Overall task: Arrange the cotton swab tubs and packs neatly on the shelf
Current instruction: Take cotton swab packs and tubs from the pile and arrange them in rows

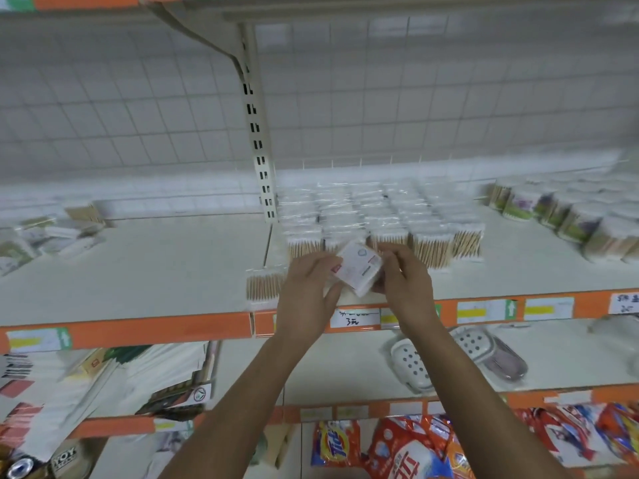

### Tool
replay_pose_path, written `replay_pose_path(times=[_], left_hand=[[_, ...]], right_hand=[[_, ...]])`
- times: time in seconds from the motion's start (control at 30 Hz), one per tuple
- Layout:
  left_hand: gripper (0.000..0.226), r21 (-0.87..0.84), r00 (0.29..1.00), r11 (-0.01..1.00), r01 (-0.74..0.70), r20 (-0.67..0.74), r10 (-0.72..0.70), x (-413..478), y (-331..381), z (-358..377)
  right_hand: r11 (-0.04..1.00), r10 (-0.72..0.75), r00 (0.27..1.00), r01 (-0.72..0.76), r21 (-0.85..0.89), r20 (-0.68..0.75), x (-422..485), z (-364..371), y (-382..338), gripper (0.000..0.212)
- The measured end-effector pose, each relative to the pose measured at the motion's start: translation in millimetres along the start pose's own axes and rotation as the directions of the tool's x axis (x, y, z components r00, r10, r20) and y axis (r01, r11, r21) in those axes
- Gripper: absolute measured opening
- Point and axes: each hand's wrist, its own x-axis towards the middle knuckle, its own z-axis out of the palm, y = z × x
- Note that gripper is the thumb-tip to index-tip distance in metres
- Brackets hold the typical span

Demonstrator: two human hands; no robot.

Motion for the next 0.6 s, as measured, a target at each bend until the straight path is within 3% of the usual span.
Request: replay_pose_path(times=[0.17,0.27,0.4,0.6], left_hand=[[0.029,-0.116,0.996,0.991,-0.064,-0.067,0.057,6.3,7.2,16.2],[0.027,-0.19,1.0,0.982,-0.003,-0.031,-0.003,10.7,14.8,25.6],[0.023,-0.257,0.984,0.95,0.177,0.035,-0.174,13.7,25.2,37.9],[0.014,-0.146,0.967,0.957,0.251,-0.007,-0.255,20.5,38.2,59.1]], right_hand=[[0.999,-0.018,0.999,0.02,0.044,-0.043,6.0,-11.8,-3.6,0.024],[0.998,0.018,0.998,-0.015,0.054,-0.066,8.2,-17.1,-0.6,0.019],[0.995,-0.012,0.998,0.006,-0.098,-0.059,16.0,-29.6,7.5,0.041],[0.9,-0.18,0.983,0.172,-0.401,0.017,36.0,-40.7,23.4,0.045]])
